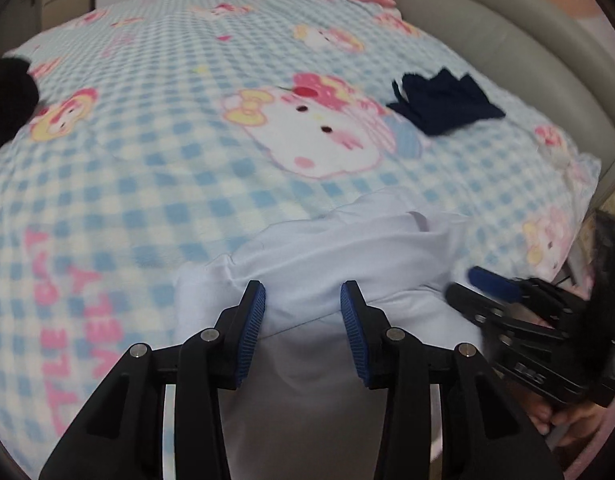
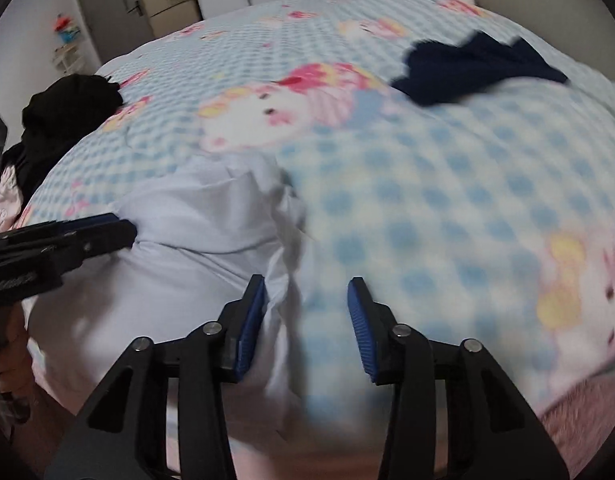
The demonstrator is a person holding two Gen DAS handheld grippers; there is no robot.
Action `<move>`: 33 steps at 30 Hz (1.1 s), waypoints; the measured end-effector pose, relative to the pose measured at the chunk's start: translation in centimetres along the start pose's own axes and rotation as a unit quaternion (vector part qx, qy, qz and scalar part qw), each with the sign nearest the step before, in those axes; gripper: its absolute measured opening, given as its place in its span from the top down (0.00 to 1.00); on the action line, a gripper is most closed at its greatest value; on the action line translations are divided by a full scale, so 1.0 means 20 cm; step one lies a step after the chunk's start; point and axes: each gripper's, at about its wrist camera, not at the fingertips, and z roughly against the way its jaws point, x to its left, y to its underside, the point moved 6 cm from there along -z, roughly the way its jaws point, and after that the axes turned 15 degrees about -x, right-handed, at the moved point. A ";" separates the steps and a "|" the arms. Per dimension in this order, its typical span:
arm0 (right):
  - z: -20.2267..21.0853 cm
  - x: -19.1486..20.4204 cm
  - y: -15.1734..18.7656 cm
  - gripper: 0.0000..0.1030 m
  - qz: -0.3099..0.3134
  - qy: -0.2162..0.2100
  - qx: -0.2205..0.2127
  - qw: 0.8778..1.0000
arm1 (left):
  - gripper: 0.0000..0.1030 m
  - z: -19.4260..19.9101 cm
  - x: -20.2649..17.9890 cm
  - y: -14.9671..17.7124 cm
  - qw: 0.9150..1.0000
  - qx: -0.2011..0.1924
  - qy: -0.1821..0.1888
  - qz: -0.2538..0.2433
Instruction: Fold clothes
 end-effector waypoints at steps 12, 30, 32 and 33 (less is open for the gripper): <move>0.18 0.12 -0.22 0.45 0.003 -0.096 -0.095 0.991 | 0.58 0.31 0.03 0.12 0.999 -0.046 0.024 -0.007; 0.13 -0.02 -0.11 0.35 -0.046 -0.074 -0.082 0.993 | 0.56 0.41 0.14 0.15 0.994 -0.097 0.028 0.046; 0.13 0.03 -0.05 0.35 -0.034 -0.083 -0.067 0.994 | 0.54 0.36 0.13 0.15 0.995 -0.085 0.027 0.045; 0.12 0.06 0.00 0.37 -0.022 -0.083 -0.051 0.995 | 0.54 0.33 0.13 0.16 0.996 -0.074 0.020 0.041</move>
